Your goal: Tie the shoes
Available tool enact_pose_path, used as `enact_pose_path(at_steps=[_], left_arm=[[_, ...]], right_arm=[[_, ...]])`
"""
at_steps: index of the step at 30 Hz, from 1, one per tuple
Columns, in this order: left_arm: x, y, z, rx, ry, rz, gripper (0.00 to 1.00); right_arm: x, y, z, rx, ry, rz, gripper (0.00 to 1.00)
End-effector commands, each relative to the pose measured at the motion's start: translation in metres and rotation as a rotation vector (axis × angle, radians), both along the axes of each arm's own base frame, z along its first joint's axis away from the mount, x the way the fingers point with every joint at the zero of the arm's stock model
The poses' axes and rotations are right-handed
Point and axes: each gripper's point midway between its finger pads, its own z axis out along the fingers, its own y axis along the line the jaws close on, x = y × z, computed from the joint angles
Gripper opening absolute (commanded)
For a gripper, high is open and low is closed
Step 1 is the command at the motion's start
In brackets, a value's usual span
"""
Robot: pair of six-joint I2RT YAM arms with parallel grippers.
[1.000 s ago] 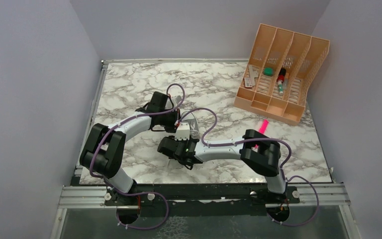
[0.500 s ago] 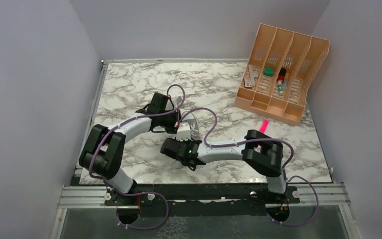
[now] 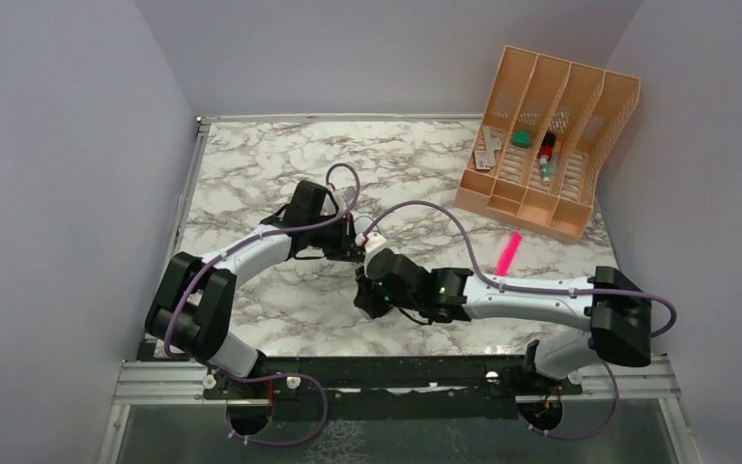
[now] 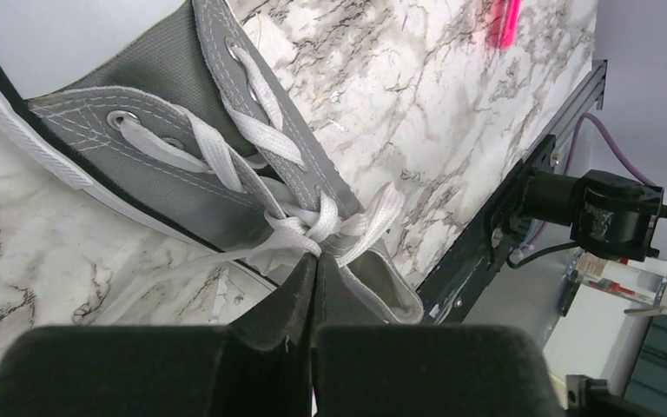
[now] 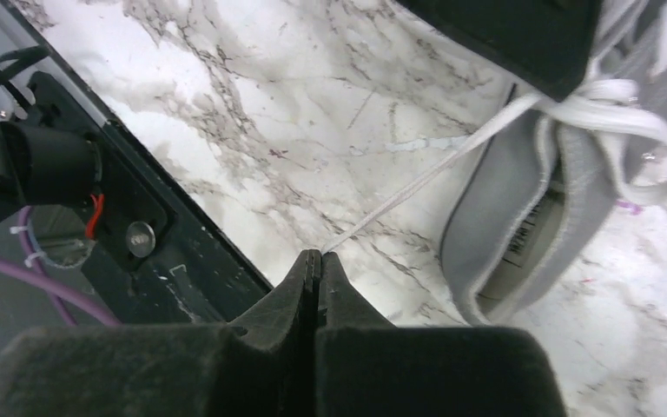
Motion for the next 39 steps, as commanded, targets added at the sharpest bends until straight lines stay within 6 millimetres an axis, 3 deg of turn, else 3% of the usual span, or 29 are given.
enact_pose_path(at_steps=[1, 7, 11, 16, 24, 28, 39], left_arm=[[0.004, -0.001, 0.012, -0.038, -0.064, -0.002, 0.00], [0.004, 0.000, 0.013, -0.036, -0.067, 0.004, 0.00], [0.005, -0.001, 0.012, -0.040, -0.054, 0.014, 0.00], [0.007, -0.001, 0.014, -0.039, -0.053, 0.033, 0.00], [0.007, -0.001, 0.020, -0.045, -0.060, 0.032, 0.00], [0.009, -0.002, 0.021, -0.038, -0.065, 0.023, 0.00], [0.014, -0.005, 0.018, -0.035, -0.049, 0.018, 0.00]], right_arm=[[0.002, -0.024, 0.009, -0.080, -0.048, 0.066, 0.01], [0.059, -0.051, 0.040, -0.094, -0.160, -0.016, 0.01], [0.095, -0.055, 0.051, -0.087, -0.171, -0.036, 0.01], [0.120, -0.050, 0.059, -0.133, -0.210, -0.042, 0.01], [0.155, -0.050, 0.059, -0.089, -0.181, -0.096, 0.01], [0.160, -0.040, 0.065, -0.007, -0.123, -0.080, 0.01], [0.191, -0.034, 0.050, 0.003, 0.109, -0.220, 0.01]])
